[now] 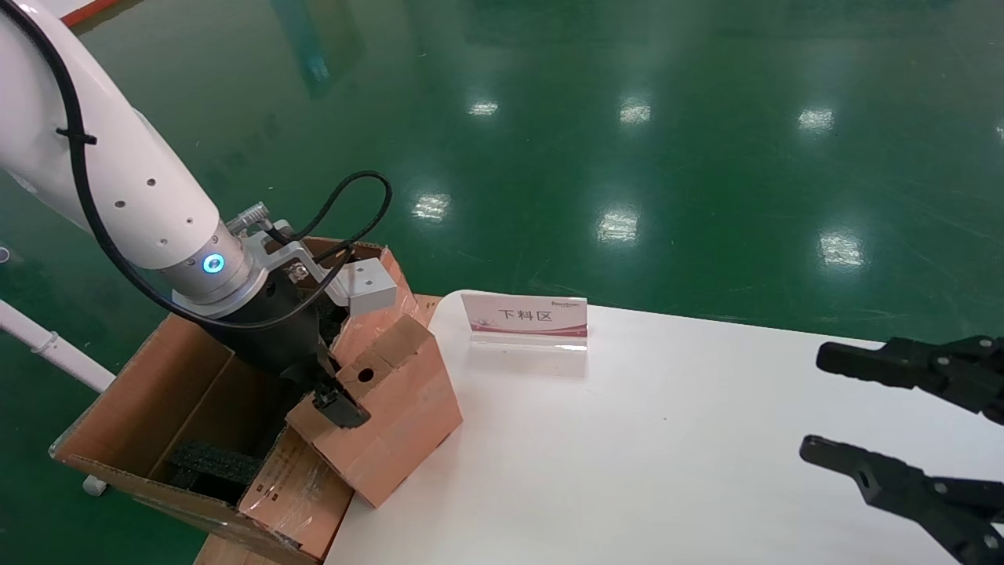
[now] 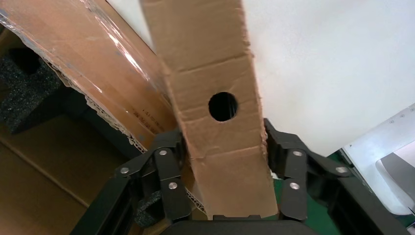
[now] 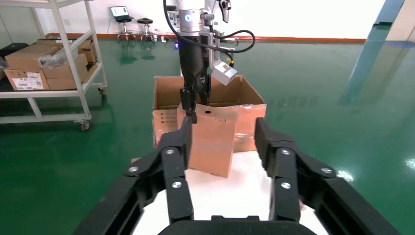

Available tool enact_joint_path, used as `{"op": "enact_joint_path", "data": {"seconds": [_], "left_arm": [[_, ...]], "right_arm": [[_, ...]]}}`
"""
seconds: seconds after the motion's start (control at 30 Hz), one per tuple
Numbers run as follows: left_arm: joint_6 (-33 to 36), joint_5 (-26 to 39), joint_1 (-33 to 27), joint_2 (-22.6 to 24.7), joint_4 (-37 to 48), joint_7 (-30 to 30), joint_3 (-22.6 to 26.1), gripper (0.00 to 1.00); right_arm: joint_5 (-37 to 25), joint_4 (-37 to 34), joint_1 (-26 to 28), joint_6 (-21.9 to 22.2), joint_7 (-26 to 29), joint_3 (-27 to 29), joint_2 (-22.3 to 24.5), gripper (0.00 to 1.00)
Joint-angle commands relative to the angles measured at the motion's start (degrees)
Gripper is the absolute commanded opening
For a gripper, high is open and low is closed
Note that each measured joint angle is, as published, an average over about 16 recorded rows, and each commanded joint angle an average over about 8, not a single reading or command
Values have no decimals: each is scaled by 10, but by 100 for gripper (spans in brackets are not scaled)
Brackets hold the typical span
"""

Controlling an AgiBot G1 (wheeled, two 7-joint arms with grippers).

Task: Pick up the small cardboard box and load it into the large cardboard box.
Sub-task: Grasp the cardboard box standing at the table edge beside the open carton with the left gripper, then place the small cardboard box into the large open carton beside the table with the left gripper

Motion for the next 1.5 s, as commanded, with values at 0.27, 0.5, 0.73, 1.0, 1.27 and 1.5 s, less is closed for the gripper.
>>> {"op": "enact_joint_path", "data": {"seconds": [0.27, 0.5, 0.73, 1.0, 1.27, 1.5], "left_arm": [[-2, -7, -8, 0, 1, 4, -7, 0], [2, -61, -66, 0, 53, 46, -51, 0], [-7, -78, -154, 15, 186, 125, -97, 0], [-20, -39, -234, 51, 377, 253, -110, 0], [-4, 26, -271, 77, 509, 389, -79, 0], [20, 74, -272, 82, 583, 476, -41, 0]], "right_arm": [[0, 0, 0, 0, 0, 0, 0, 100], [0, 0, 0, 0, 0, 0, 0, 100], [0, -1, 0, 0, 0, -1, 0, 100], [0, -1, 0, 0, -1, -1, 0, 100], [1, -1, 1, 0, -1, -1, 0, 100], [1, -1, 1, 0, -1, -1, 0, 100]]}}
